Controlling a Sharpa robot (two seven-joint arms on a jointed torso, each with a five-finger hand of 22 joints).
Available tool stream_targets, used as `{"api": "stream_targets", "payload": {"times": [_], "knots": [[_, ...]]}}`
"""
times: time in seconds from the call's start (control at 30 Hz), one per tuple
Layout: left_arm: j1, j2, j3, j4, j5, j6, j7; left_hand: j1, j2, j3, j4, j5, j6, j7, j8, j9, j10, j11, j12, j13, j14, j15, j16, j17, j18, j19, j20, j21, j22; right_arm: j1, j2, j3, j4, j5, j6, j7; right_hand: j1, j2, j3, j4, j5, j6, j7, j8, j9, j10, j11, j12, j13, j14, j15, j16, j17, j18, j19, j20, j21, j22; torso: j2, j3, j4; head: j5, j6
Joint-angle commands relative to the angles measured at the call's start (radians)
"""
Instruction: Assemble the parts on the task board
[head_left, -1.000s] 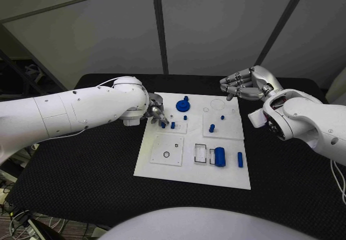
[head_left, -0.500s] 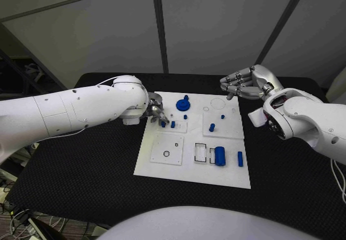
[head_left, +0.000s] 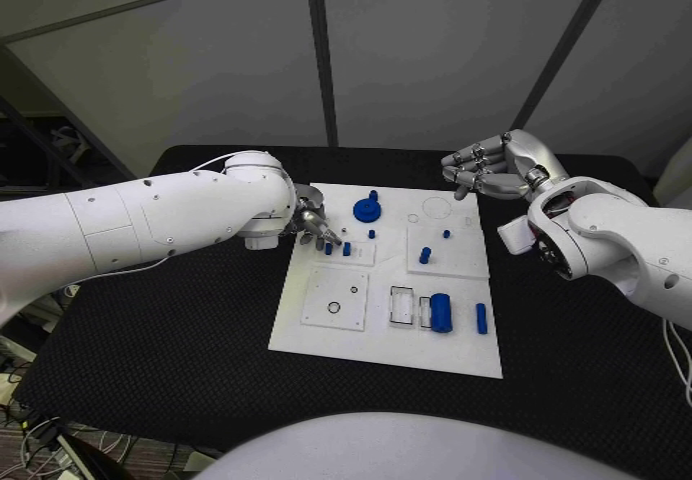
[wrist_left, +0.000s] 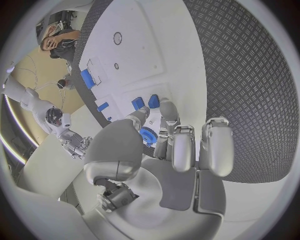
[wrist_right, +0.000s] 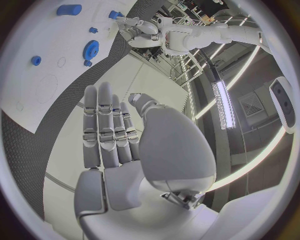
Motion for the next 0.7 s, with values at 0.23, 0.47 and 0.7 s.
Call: {"api": "stream_targets", "payload": {"times": [0.23, 0.47, 0.7], "knots": [[0.001, -0.003, 0.005, 0.008, -0.011, -0.064, 0.006, -0.023, 0.01, -0.045, 0.027, -0.002, 0.004, 0.001, 0.006, 0.002, 0.002, 0.0, 0.006, 0.001, 0.082, -0.005, 0.003, 0.179, -0.019, 0.016, -0.001, 0.001, 0.154, 0.001, 0.002, 0.0, -0.002, -0.002, 0.0, 0.009, -0.006, -0.004, 0.007, 0.001, 0.004, -0.009, -0.001, -0.003, 0.0, -0.007, 0.003, -0.004, -0.002, -0.007, 0.002, -0.005, -0.002, 0.01, -0.002, 0.005, -0.004, -0.002, 0.0, 0.0011, -0.0004, 0.002, 0.004], [0.001, -0.012, 0.008, 0.013, -0.002, -0.093, 0.008, -0.025, 0.012, -0.054, 0.033, -0.002, 0.004, 0.001, 0.007, 0.002, 0.0, 0.0, 0.004, -0.001, 0.082, -0.005, 0.003, 0.179, -0.018, 0.013, -0.001, -0.005, 0.15, 0.001, 0.002, 0.0, -0.004, -0.002, 0.0, 0.009, -0.006, -0.004, 0.007, 0.001, 0.004, -0.009, -0.001, -0.003, 0.0, -0.008, 0.003, -0.004, -0.002, -0.008, 0.002, -0.005, -0.002, 0.01, -0.002, 0.005, -0.004, -0.002, 0.0, 0.0013, -0.0006, -0.001, 0.004], [0.001, -0.028, 0.031, 0.031, 0.034, -0.218, 0.046, 0.065, 0.005, -0.073, -0.006, 0.015, -0.079, 0.036, -0.029, -0.011, -0.109, 0.029, -0.097, -0.102, 0.041, 0.017, -0.081, 0.066, 0.027, -0.103, 0.014, -0.208, 0.022, 0.001, 0.002, 0.0, -0.005, -0.002, 0.0, 0.009, -0.006, -0.004, 0.007, 0.001, 0.004, -0.009, -0.001, -0.003, 0.0, -0.008, 0.003, -0.004, -0.002, -0.008, 0.002, -0.005, -0.002, 0.01, -0.002, 0.005, -0.004, -0.002, 0.0, 0.0003, -0.0004, -0.011, 0.013]]}}
